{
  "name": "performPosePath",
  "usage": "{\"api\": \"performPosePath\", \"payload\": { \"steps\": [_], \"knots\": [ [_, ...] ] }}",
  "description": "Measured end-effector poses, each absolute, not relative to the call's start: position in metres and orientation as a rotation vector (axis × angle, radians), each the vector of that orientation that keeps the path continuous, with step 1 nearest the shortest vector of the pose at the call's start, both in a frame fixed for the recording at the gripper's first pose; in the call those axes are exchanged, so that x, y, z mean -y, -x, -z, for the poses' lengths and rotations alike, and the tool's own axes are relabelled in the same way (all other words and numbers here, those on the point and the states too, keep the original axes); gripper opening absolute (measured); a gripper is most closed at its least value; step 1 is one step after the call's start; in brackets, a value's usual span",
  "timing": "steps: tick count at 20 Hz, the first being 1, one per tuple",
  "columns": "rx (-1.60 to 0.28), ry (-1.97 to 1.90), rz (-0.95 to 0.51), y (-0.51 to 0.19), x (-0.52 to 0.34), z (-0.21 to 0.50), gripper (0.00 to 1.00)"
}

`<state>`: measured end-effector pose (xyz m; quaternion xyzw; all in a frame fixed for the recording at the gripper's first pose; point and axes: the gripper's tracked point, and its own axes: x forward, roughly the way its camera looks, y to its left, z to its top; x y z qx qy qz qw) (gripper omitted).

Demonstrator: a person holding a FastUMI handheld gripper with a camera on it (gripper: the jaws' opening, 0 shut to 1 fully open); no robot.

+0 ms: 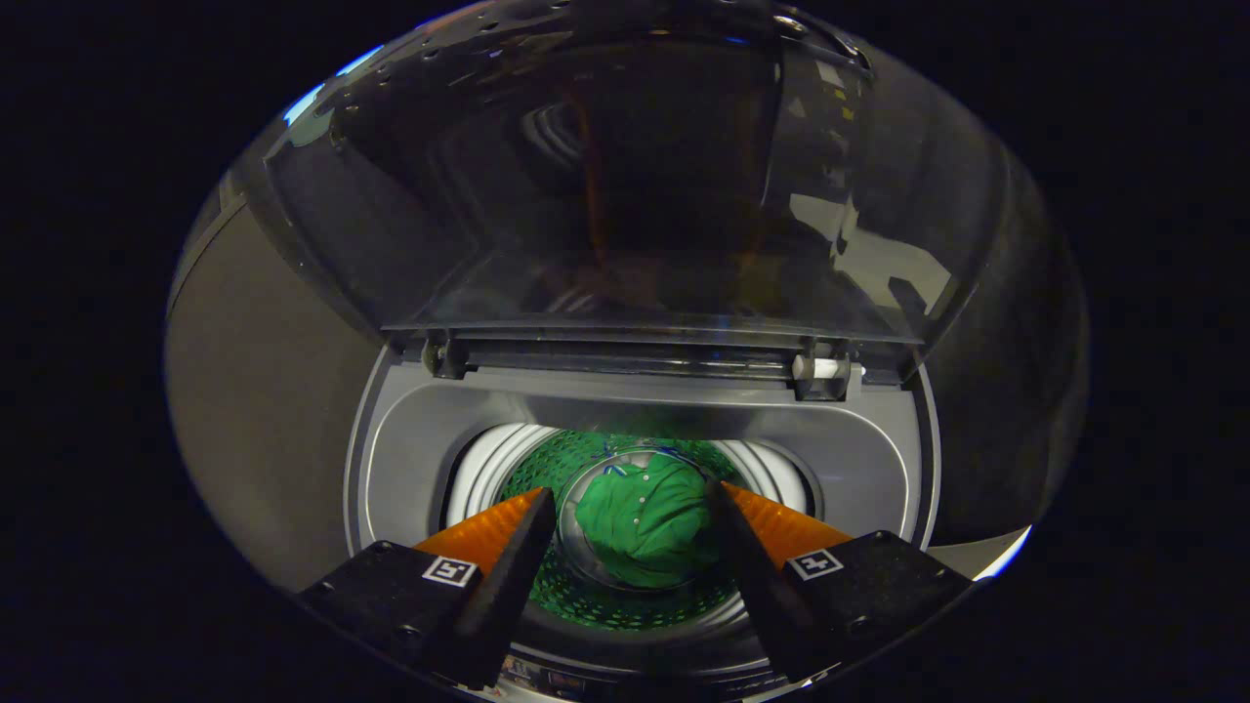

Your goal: Put the clothes into the washing machine and then close the washing machine lid.

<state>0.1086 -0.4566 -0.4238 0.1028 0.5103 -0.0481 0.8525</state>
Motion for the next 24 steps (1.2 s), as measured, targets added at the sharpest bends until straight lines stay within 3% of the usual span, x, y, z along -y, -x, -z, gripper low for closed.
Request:
{"api": "performPosePath", "payload": {
  "steps": [12, 24],
  "knots": [
    [-0.869, -0.221, 0.093, -0.115, 0.434, 0.352, 0.99],
    [-0.384, -0.233, 0.129, -0.148, 0.413, 0.166, 0.99]
  ]
}}
